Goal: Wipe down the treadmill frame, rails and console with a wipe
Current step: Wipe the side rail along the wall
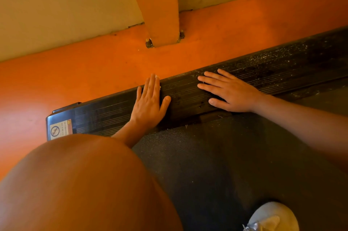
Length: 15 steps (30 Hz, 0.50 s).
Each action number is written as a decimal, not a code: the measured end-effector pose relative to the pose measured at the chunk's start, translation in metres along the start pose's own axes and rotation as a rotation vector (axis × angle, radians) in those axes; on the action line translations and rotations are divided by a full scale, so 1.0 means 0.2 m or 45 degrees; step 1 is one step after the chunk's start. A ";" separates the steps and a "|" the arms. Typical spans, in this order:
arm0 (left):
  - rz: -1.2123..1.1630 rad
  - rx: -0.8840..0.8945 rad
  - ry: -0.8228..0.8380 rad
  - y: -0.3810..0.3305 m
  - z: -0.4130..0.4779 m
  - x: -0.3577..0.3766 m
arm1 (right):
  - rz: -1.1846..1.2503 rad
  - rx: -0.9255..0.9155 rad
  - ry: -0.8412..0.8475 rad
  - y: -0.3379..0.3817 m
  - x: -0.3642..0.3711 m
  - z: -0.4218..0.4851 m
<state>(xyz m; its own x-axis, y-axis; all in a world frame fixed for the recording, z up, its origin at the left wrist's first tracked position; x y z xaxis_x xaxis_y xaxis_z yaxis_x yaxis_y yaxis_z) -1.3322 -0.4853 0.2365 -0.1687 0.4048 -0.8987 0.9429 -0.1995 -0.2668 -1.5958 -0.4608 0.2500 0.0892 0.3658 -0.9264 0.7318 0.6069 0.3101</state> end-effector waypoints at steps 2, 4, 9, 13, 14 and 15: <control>0.008 0.029 0.024 -0.03 -0.06 0.02 | 0.011 -0.003 -0.001 0.00 0.00 0.00; 0.003 0.106 0.065 -0.07 -0.21 0.08 | 0.000 0.004 -0.001 0.00 0.00 0.00; 0.070 0.188 0.091 -0.07 -0.30 0.15 | -0.009 0.013 -0.013 0.00 0.00 0.00; 0.064 0.123 0.011 -0.10 -0.01 0.02 | -0.002 0.003 -0.014 0.00 0.00 0.00; 0.080 0.122 0.005 -0.11 0.01 0.02 | -0.003 0.002 -0.010 0.00 0.00 0.00; 0.084 0.132 0.014 -0.13 -0.01 0.03 | -0.001 0.004 -0.004 0.00 0.00 0.00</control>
<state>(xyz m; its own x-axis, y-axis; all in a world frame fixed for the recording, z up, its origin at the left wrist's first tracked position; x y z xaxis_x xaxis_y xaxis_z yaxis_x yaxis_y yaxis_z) -1.3566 -0.4766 0.2387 -0.1031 0.3975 -0.9118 0.9171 -0.3169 -0.2419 -1.5957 -0.4601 0.2496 0.0907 0.3635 -0.9272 0.7340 0.6049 0.3090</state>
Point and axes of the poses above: each hand's wrist, its own z-axis towards the middle knuckle, its own x-axis out of the palm, y = z × x, the point moved 6 cm from there along z, towards the middle knuckle, and after that the axes turned 6 degrees about -x, right-handed, at the moved point
